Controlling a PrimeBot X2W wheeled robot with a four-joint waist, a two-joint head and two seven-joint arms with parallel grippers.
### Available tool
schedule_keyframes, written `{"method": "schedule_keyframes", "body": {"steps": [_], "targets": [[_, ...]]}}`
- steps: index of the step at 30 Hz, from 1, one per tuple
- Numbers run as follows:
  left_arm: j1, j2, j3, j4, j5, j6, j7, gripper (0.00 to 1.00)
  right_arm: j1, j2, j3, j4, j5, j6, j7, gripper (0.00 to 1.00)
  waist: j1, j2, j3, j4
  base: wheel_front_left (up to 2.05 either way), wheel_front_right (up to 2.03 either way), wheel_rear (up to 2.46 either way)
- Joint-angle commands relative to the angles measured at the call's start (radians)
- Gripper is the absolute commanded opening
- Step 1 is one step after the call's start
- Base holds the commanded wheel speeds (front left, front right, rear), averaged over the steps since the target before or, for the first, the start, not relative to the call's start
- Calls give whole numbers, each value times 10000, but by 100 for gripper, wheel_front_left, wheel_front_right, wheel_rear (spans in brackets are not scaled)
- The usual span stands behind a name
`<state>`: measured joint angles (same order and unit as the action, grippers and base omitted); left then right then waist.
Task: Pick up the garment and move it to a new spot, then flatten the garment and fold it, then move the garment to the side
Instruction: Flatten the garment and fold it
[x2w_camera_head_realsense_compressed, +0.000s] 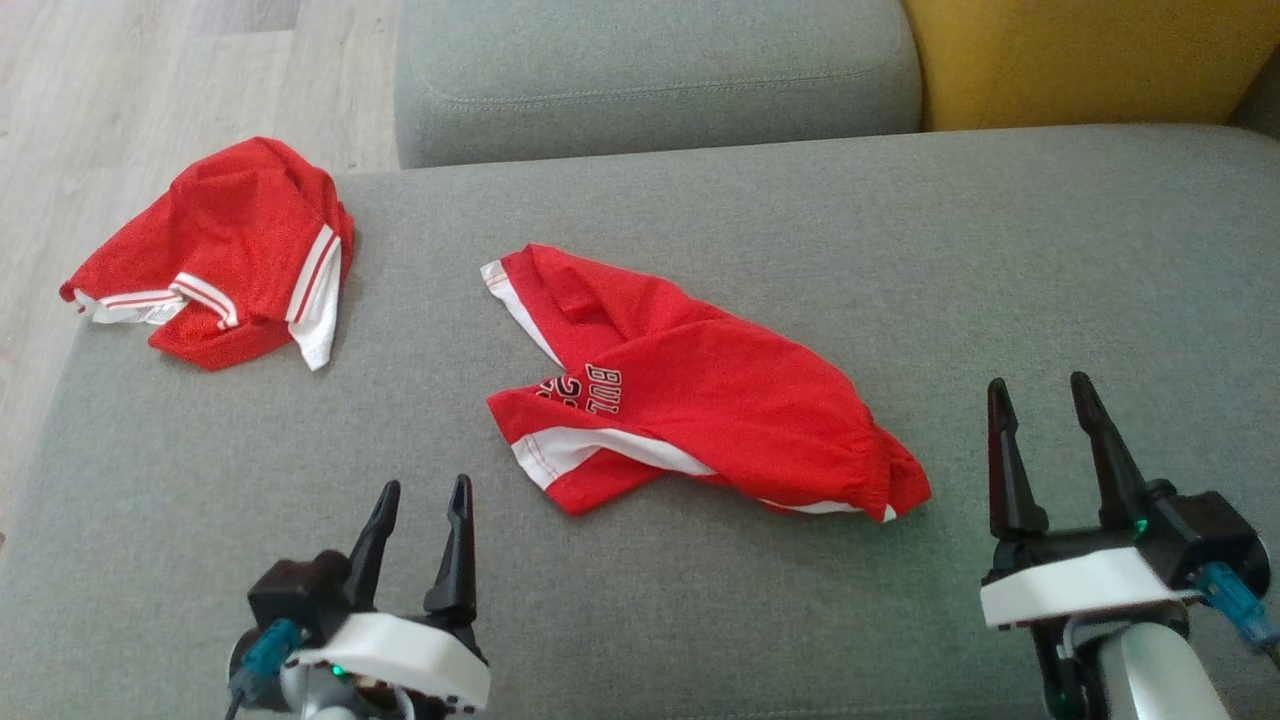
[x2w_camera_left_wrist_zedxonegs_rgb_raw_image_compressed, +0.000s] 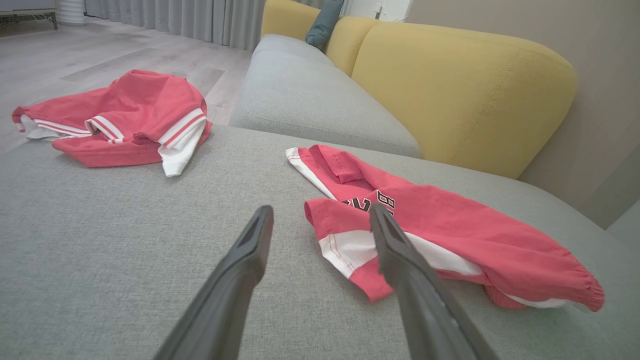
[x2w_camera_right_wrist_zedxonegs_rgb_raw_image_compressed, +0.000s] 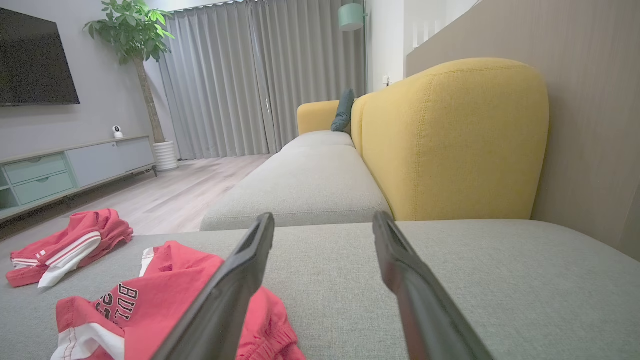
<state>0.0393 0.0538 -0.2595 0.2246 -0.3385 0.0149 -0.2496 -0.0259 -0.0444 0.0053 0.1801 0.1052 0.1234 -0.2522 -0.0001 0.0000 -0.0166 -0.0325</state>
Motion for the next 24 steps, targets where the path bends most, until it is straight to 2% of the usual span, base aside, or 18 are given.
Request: {"method": "schedule_keyframes", "body": {"steps": [1,24], "targets": [[-303,-33,225,-394,-70,68,-122,100,-190,-58,292,-250,-44,73,-95,100,1,0,1,3,0,0,0],[-340,-35,133,-737,77,230,-122,100,-274,-58,261,298,-123,73,-95,100,1,0,75,117,0,0,0]]}}
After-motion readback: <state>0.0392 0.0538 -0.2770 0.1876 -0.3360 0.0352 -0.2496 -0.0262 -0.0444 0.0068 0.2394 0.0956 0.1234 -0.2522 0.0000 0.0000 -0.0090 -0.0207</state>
